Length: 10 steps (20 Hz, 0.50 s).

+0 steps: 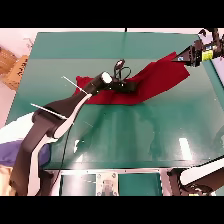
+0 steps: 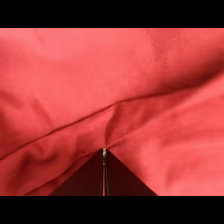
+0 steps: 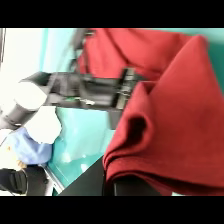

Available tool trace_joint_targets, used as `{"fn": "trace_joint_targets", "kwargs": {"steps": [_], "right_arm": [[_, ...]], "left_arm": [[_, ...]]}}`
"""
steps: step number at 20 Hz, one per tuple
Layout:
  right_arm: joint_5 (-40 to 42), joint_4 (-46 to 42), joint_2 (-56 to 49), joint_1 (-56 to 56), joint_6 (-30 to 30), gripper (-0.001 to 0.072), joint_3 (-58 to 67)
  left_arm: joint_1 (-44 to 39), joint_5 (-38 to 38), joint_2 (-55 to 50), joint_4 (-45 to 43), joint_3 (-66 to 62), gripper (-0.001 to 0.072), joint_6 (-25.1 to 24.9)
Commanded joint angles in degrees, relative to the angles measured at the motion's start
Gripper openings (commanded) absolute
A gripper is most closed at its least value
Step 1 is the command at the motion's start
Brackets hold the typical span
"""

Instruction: Fold the shirts.

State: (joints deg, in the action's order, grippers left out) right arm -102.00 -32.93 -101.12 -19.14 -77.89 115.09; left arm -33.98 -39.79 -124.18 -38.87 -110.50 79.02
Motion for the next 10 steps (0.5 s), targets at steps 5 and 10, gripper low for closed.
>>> {"fn": "trace_joint_targets", "kwargs": {"steps": [5,10], "right_arm": [[1.81,1.05,0.68,2.19,-1.75,0.0015,0.07],[8.02,1.03,0.68,7.45,-4.79,0.0015,0.04]], "left_arm": [[6.1,-12.35,-0.63,1.42,-4.42,0.0031,-0.07],[20.24,-32.79,8.02,-6.69,-8.11,0.0031,0.0]]}}
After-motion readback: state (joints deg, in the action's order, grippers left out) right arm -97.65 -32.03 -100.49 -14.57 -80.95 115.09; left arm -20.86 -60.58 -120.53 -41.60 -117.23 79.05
